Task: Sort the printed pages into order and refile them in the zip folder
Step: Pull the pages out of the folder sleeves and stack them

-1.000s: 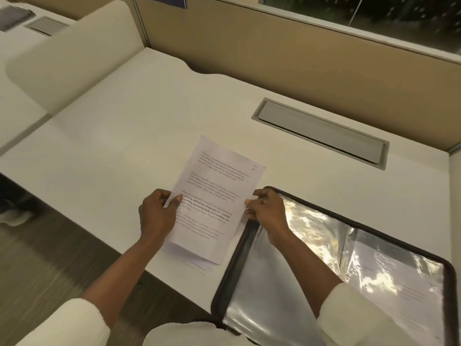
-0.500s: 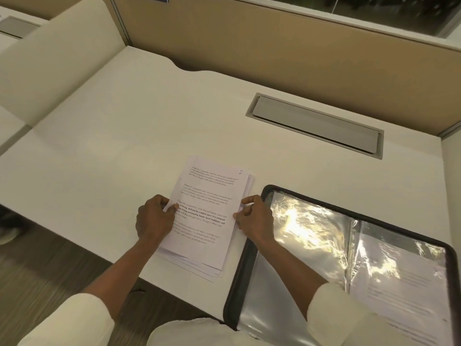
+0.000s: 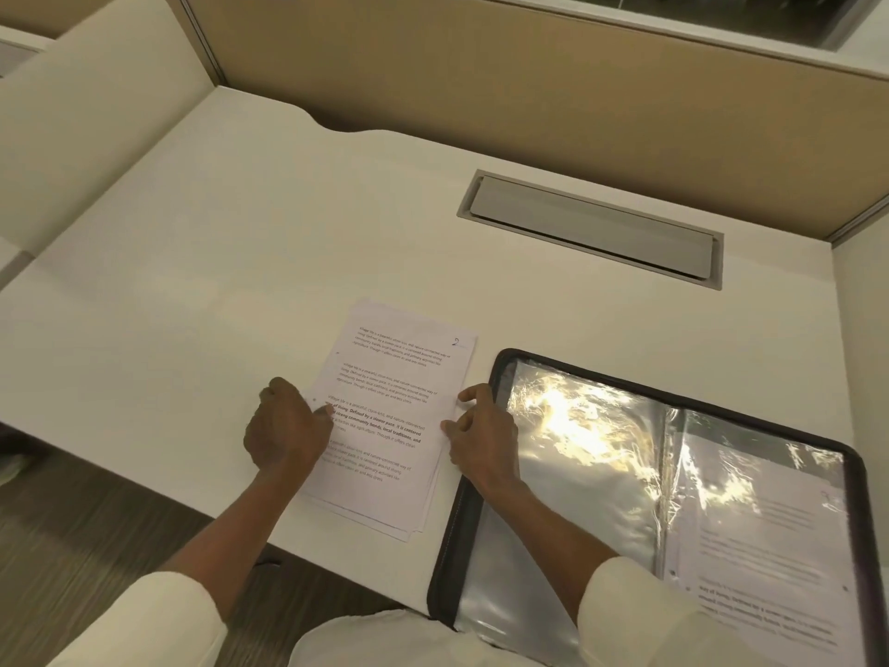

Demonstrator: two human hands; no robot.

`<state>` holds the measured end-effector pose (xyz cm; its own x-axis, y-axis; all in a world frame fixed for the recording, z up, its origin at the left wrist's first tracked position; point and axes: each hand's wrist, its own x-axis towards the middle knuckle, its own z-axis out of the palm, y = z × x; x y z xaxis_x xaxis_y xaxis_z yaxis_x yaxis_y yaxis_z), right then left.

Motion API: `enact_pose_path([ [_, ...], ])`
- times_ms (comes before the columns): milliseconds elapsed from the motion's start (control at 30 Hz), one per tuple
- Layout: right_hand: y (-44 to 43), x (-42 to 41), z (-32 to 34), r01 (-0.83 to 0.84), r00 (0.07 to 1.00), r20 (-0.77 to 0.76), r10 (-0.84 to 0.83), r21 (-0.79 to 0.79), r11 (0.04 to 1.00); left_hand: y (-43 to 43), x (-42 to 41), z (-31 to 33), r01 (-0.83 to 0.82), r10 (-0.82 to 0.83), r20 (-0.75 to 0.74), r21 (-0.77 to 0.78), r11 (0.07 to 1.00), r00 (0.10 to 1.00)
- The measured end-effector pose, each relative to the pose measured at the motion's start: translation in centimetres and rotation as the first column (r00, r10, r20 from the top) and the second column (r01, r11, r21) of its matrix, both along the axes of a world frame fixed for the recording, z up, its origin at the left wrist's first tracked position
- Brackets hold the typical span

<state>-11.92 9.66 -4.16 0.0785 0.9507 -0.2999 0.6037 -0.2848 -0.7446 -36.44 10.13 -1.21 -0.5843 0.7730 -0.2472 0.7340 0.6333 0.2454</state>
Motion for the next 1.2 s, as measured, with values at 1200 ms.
enact_pose_path([
  [1200, -9.3, 40.5, 0.7, 0.000, 0.840, 0.543, 0.001, -0.001, 1.000, -10.7, 41.8, 0.8, 0.863, -0.867, 0.047, 0.079, 0.498, 0.496],
])
